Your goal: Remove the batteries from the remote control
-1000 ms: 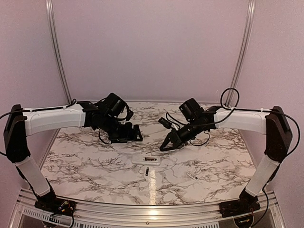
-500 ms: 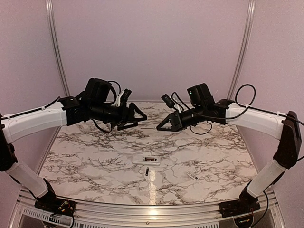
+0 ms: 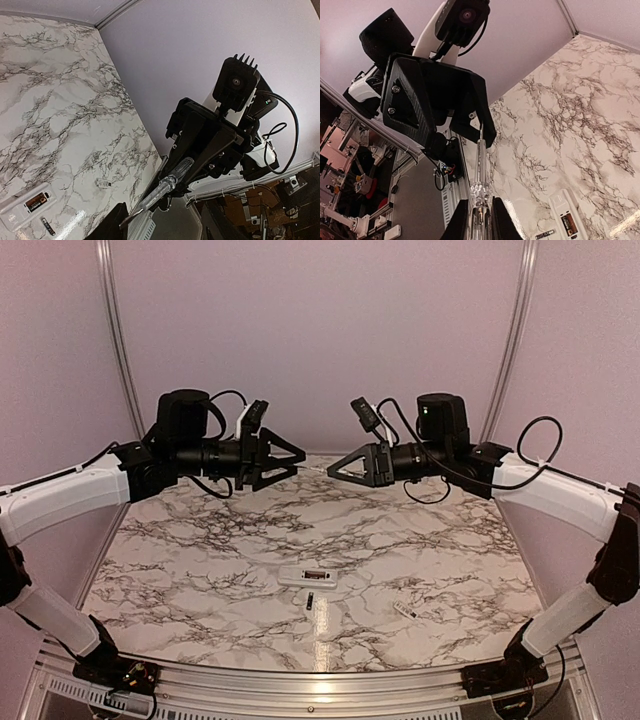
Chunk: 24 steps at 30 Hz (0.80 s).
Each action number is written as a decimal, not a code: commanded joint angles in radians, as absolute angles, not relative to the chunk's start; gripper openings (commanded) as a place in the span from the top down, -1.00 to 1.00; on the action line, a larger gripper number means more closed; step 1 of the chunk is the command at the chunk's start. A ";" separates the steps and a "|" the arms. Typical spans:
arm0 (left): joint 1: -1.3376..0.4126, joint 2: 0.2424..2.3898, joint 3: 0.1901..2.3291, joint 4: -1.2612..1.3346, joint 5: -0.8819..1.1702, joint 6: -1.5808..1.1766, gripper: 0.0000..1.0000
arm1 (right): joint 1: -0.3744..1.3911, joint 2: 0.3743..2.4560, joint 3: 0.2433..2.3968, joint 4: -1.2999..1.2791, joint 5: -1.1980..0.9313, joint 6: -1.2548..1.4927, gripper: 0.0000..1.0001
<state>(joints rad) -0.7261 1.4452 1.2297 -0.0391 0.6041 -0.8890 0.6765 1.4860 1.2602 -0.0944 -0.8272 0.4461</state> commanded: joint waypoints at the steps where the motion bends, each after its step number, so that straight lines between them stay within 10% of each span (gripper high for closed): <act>1: -0.724 1.460 1.235 0.090 0.707 -0.917 -0.02 | 0.686 1.472 1.300 -0.038 -0.881 0.475 1.00; 24: -0.741 1.518 1.261 0.196 0.823 -0.950 0.71 | 0.685 1.498 1.306 0.037 -0.936 0.534 1.00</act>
